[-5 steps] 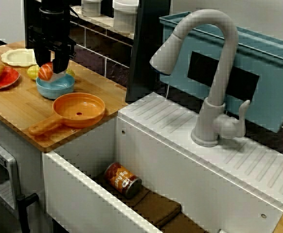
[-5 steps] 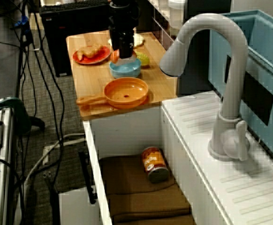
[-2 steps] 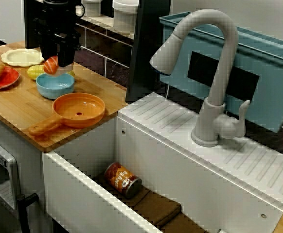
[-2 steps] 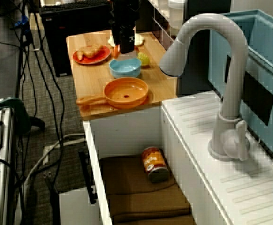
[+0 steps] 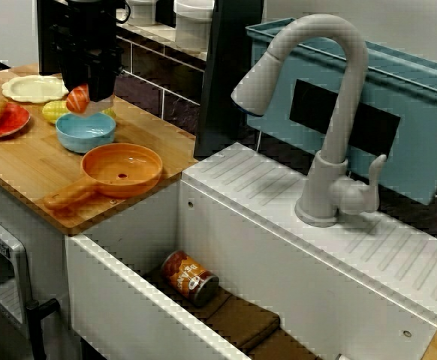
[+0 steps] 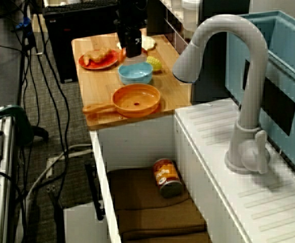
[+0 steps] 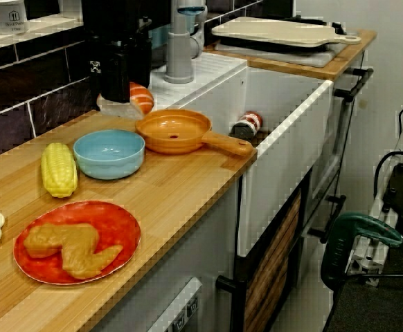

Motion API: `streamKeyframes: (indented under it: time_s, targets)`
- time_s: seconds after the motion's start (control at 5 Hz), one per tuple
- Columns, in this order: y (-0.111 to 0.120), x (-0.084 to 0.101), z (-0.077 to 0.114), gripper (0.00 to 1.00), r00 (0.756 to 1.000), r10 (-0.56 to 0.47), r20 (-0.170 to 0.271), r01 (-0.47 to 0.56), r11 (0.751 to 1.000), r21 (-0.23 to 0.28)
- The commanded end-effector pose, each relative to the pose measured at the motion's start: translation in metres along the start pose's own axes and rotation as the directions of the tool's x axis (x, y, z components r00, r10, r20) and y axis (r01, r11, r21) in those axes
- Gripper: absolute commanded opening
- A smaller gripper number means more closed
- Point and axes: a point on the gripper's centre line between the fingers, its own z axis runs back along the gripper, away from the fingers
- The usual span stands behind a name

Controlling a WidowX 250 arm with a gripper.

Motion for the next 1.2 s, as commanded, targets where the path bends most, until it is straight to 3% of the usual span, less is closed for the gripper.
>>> streamKeyframes:
  time_s: [0.0, 0.4, 1.0]
  targets:
    - [-0.010, -0.016, 0.029, 0.00, 0.995, -0.056, 0.080, 0.055, 0.998, 0.014]
    - [-0.026, -0.031, 0.024, 0.00, 0.991, -0.094, 0.097, 0.092, 0.995, 0.026]
    - [-0.041, -0.040, 0.001, 0.00, 0.987, -0.128, 0.095, 0.124, 0.991, 0.051]
